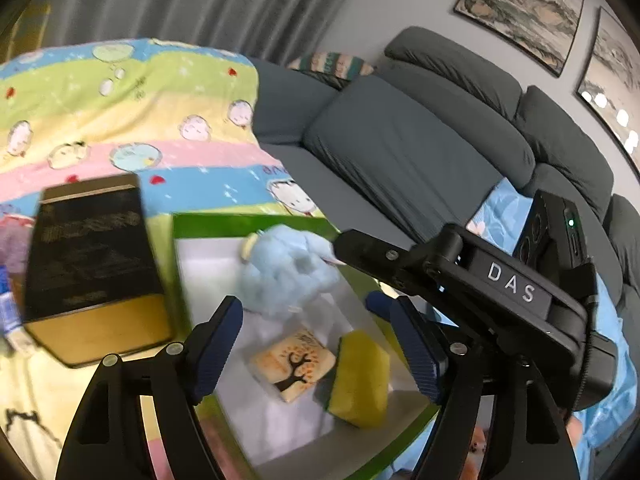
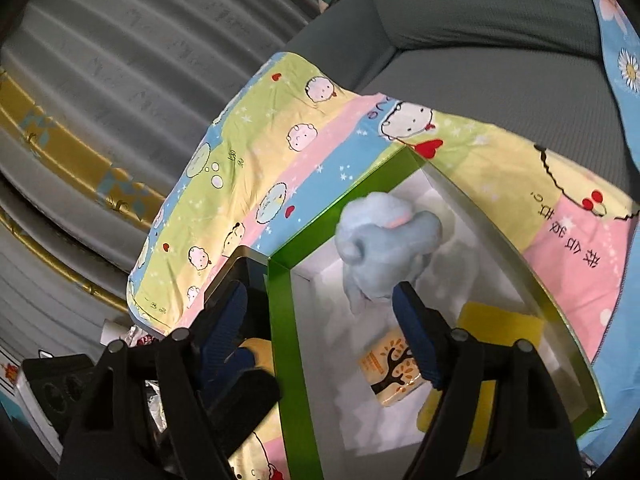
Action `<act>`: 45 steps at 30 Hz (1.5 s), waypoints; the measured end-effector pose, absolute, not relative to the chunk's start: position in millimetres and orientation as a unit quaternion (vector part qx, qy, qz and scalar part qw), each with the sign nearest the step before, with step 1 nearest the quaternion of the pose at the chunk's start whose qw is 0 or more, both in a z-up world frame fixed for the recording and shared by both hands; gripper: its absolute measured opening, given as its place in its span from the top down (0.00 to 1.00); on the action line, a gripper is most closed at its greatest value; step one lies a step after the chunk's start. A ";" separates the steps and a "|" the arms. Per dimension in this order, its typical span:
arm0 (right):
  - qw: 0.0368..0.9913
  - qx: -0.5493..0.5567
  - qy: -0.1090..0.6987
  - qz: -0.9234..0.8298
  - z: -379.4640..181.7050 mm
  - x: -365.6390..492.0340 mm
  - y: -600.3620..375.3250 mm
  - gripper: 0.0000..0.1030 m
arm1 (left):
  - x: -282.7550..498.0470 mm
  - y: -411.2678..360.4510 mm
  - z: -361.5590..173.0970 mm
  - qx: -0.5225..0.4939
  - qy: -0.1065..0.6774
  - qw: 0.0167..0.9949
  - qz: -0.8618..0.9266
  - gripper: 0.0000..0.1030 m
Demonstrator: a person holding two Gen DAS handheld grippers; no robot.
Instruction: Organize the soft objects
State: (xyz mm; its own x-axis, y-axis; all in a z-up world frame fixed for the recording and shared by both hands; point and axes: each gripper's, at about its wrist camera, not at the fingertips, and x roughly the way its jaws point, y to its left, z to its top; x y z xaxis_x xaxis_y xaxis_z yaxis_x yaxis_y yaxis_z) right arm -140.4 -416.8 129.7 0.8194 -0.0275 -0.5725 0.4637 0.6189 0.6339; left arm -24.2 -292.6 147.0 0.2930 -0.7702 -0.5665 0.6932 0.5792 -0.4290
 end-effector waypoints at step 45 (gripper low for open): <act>0.918 0.166 0.358 -0.038 142.5 -59.3 -197.7 0.04 | 19.1 103.2 111.9 -0.154 0.425 0.892 0.006 0.18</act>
